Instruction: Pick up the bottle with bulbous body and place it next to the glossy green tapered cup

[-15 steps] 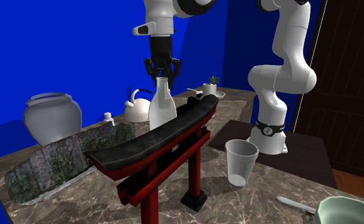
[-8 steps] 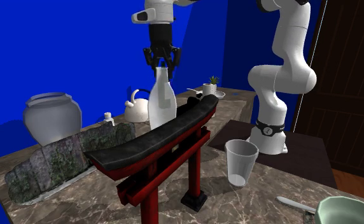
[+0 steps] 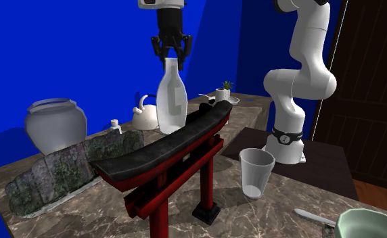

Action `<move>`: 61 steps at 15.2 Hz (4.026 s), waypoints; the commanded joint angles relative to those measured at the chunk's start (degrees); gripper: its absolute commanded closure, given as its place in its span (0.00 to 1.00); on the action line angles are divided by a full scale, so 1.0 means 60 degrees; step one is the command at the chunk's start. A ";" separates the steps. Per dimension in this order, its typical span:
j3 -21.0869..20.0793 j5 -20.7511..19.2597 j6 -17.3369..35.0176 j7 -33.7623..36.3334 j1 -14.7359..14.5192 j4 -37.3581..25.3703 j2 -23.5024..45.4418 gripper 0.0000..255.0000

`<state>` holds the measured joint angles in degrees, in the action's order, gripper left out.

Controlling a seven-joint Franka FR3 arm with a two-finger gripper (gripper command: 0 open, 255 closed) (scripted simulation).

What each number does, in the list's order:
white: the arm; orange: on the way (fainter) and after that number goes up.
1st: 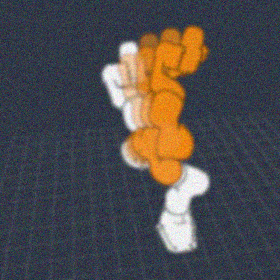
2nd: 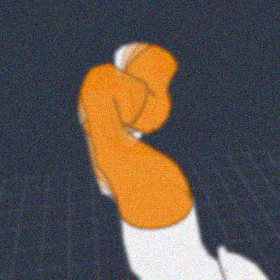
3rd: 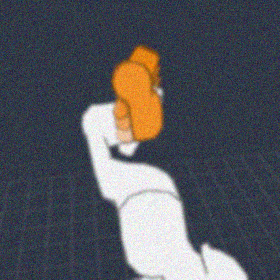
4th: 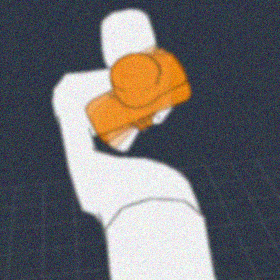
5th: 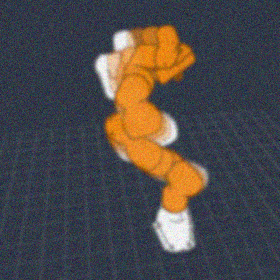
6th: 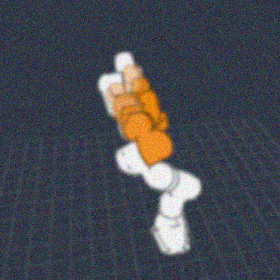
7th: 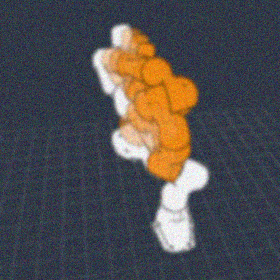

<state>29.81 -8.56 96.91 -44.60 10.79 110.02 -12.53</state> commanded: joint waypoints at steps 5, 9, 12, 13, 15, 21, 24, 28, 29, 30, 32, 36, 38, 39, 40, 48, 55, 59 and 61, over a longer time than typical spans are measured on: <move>-0.0029 0.0058 -0.0764 -0.0069 -0.0029 -0.0839 0.0080 1.00; -0.0031 0.0115 -0.1282 -0.0134 -0.0047 -0.1462 0.0194 1.00; -0.0024 0.0167 -0.1675 -0.0194 -0.0058 -0.1959 0.0307 1.00; -0.0019 0.0186 -0.1807 -0.0216 -0.0061 -0.2131 0.0350 1.00; -0.0006 0.0228 -0.2074 -0.0263 -0.0066 -0.2485 0.0446 1.00; 0.0062 0.0383 -0.2896 -0.0436 -0.0066 -0.3637 0.0810 1.00; 0.0117 0.0484 -0.3326 -0.0544 -0.0052 -0.4275 0.1042 1.00; 0.0215 0.0653 -0.3927 -0.0716 -0.0008 -0.5206 0.1414 1.00; 0.0244 0.0703 -0.4084 -0.0765 0.0009 -0.5457 0.1520 1.00; 0.0277 0.0757 -0.4245 -0.0817 0.0030 -0.5716 0.1633 1.00; 0.0348 0.0879 -0.4577 -0.0929 0.0084 -0.6262 0.1878 1.00; 0.0275 0.0967 -0.4984 -0.0768 0.0004 -0.6797 0.2038 1.00; -0.0062 0.0834 -0.4960 -0.0156 -0.0313 -0.6485 0.1736 1.00; -0.0223 0.0789 -0.4954 0.0142 -0.0463 -0.6355 0.1611 1.00; -0.0381 0.0755 -0.4950 0.0436 -0.0607 -0.6242 0.1503 1.00; -0.1603 0.0807 -0.4994 0.2613 -0.1534 -0.5873 0.1170 1.00; -0.2505 0.1087 -0.5114 0.4323 -0.2257 -0.6299 0.1557 1.00; -0.2950 0.1273 -0.5245 0.5233 -0.2659 -0.6893 0.2051 1.00; -0.3146 0.1366 -0.5342 0.5671 -0.2867 -0.7307 0.2379 1.00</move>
<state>11.68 -0.57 65.16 -12.24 -5.66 67.14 1.11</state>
